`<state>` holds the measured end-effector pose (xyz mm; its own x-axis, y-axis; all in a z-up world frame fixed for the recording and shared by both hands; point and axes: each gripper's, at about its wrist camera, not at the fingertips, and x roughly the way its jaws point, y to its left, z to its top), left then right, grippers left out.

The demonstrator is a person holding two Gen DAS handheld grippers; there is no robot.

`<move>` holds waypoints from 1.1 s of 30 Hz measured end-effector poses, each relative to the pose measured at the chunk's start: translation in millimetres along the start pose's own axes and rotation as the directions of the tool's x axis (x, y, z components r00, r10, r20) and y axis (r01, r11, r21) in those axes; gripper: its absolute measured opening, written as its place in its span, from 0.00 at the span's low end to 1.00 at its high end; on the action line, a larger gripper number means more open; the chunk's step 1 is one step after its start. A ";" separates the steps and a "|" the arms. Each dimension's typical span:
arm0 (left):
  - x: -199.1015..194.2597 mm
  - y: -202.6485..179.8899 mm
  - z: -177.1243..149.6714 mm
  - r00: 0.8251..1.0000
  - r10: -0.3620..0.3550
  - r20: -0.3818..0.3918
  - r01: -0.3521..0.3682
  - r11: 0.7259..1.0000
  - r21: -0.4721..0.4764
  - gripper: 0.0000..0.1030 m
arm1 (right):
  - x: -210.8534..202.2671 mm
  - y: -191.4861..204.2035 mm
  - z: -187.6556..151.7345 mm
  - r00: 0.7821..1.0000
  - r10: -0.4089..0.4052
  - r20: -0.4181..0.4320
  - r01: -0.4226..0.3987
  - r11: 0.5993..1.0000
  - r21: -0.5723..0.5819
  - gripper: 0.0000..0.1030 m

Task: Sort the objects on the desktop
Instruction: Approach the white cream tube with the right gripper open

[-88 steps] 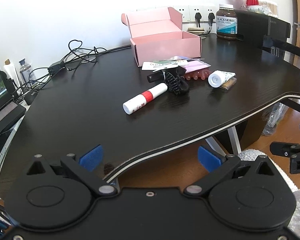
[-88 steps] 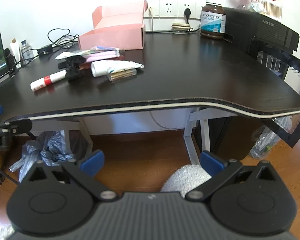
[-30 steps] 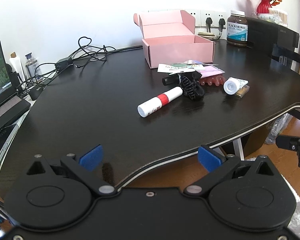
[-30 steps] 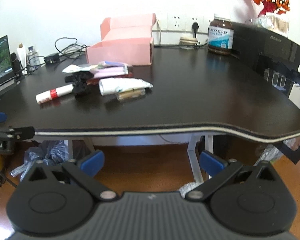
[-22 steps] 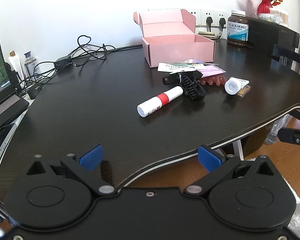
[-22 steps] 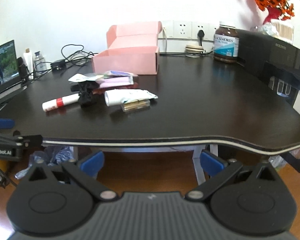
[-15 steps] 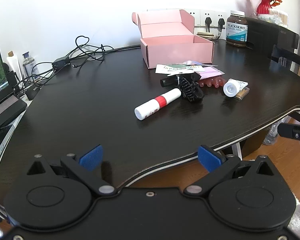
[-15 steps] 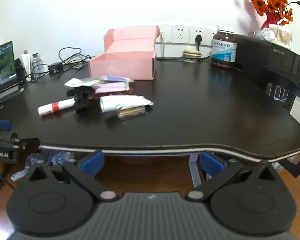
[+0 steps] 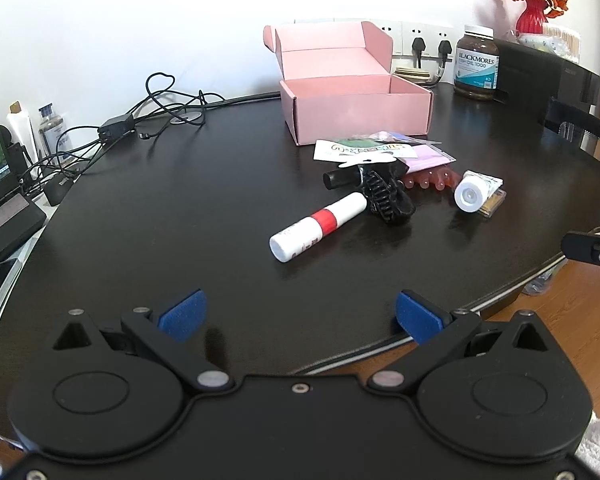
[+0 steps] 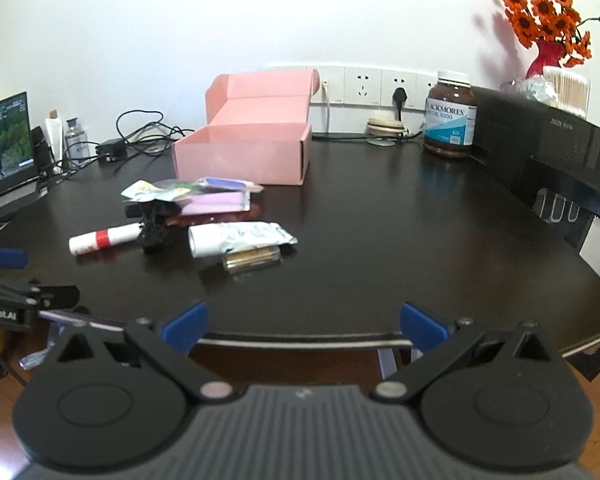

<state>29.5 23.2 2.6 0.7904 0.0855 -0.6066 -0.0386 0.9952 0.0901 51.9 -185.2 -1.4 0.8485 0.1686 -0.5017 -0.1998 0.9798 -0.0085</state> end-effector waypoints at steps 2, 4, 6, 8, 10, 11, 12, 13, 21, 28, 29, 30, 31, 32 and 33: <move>2.1 0.8 1.7 1.000 -0.003 0.000 0.003 1.000 0.000 1.00 | 2.7 -1.5 1.4 1.000 0.002 0.003 -0.002 1.000 -0.001 0.99; 4.5 1.9 3.3 1.000 -0.008 -0.001 0.008 1.000 -0.002 1.00 | 4.8 -2.7 2.9 1.000 0.000 0.011 0.000 1.000 -0.003 0.99; 6.9 2.9 4.9 1.000 -0.013 -0.001 0.013 1.000 -0.004 1.00 | 5.9 -3.1 4.2 0.999 -0.007 0.034 0.008 1.000 -0.013 0.99; 9.3 4.0 6.6 1.000 -0.018 -0.001 0.018 1.000 -0.005 1.00 | 6.1 -2.5 5.2 0.998 -0.009 0.054 0.011 1.000 -0.029 0.99; 11.7 5.0 8.2 1.000 -0.023 -0.002 0.023 1.000 -0.007 1.00 | 6.6 -2.0 6.1 0.998 -0.007 0.070 0.010 0.999 -0.041 0.99; 12.6 5.3 8.9 1.000 -0.015 0.002 0.015 1.000 -0.007 1.00 | 6.8 -1.8 6.5 0.997 -0.006 0.078 0.010 0.999 -0.047 0.99; 11.8 6.1 7.8 1.000 -0.003 0.011 0.003 1.000 -0.010 1.00 | 7.1 -1.6 6.9 0.996 -0.005 0.086 0.009 0.999 -0.053 0.99; 11.8 6.5 7.8 1.000 0.007 0.024 -0.007 1.000 -0.013 1.00 | 7.7 -1.8 8.4 0.996 -0.006 0.094 0.012 0.998 -0.058 0.99; 11.6 14.0 17.3 0.997 0.006 0.077 -0.002 0.999 -0.052 1.00 | 18.3 4.8 14.5 0.995 -0.005 0.102 0.013 0.997 -0.075 0.99; 11.7 25.7 28.6 0.993 -0.036 0.109 0.044 0.996 -0.073 1.00 | 24.8 7.8 17.2 0.996 0.005 0.084 0.000 0.998 -0.058 0.99; 10.1 27.2 30.2 0.991 -0.043 0.125 0.053 0.995 -0.080 1.00 | 25.0 7.2 18.1 0.996 0.014 0.083 -0.010 0.999 -0.054 0.99; 9.5 26.8 31.6 0.991 -0.037 0.130 0.047 0.996 -0.077 1.00 | 25.3 6.7 19.1 0.996 0.024 0.083 -0.019 0.999 -0.049 0.99; 9.5 25.8 33.2 0.991 -0.034 0.133 0.043 0.997 -0.067 1.00 | 25.1 6.6 19.7 0.996 0.031 0.085 -0.027 0.999 -0.047 0.99; 9.4 24.8 34.8 0.990 -0.031 0.136 0.039 0.998 -0.056 1.00 | 25.0 6.4 20.4 0.996 0.039 0.087 -0.035 0.998 -0.044 0.99; 9.9 23.7 35.3 0.990 -0.033 0.140 0.040 0.998 -0.047 1.00 | 24.8 6.3 21.1 0.995 0.046 0.088 -0.042 0.998 -0.042 0.99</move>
<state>58.0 46.0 26.6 0.8689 0.0447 -0.4929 -0.0356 0.9990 0.0279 82.0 -172.6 4.3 0.8784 0.2224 -0.4230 -0.2559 0.9664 -0.0233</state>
